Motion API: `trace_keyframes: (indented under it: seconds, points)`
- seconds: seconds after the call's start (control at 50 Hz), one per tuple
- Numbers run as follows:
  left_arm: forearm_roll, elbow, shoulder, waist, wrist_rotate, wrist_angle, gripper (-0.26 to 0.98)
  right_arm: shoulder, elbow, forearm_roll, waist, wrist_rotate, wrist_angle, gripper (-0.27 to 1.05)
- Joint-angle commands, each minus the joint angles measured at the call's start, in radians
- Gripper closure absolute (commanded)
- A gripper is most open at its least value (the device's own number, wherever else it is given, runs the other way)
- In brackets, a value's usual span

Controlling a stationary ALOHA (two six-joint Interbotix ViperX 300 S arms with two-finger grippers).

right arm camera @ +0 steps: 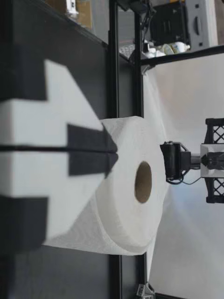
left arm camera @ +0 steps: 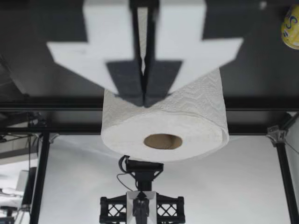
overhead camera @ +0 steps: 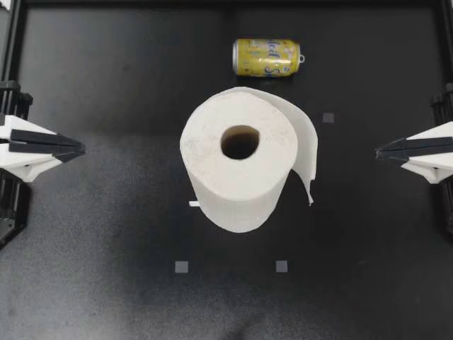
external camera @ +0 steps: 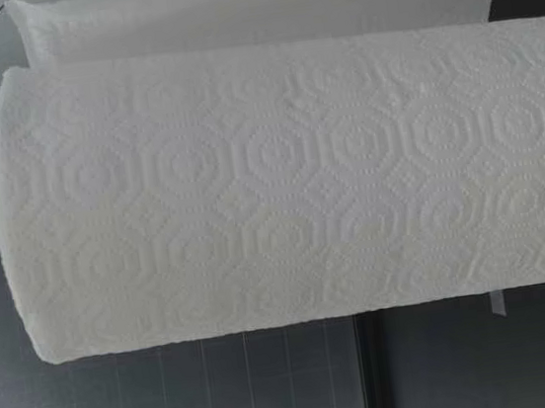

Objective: Pick up a piece of paper towel and place it on the spilled liquid.

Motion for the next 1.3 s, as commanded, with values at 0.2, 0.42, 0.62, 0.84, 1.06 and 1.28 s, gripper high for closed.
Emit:
trace_keyframes:
  seconds: [0.2, 0.42, 0.62, 0.84, 1.06, 1.28]
  points:
    - [-0.002, -0.028, 0.011, -0.014, -0.003, -0.009, 0.64, 0.011, -0.012, -0.002, -0.011, 0.008, -0.017, 0.61]
    - [-0.002, -0.083, 0.072, -0.014, -0.005, -0.008, 0.64, 0.052, -0.14, -0.003, -0.011, 0.008, 0.261, 0.62]
    - [-0.002, -0.192, 0.225, -0.014, 0.003, -0.006, 0.64, 0.091, -0.293, -0.02, 0.005, 0.008, 0.635, 0.67]
    - [-0.002, -0.305, 0.377, -0.012, 0.006, -0.005, 0.64, 0.15, -0.417, -0.072, 0.021, 0.017, 0.904, 0.72]
    - [-0.002, -0.37, 0.485, 0.018, 0.005, -0.005, 0.64, 0.201, -0.545, -0.344, 0.176, 0.156, 1.16, 0.73]
    - [-0.002, -0.402, 0.52, 0.021, 0.005, -0.005, 0.64, 0.268, -0.545, -0.83, 0.568, 0.698, 1.451, 0.73]
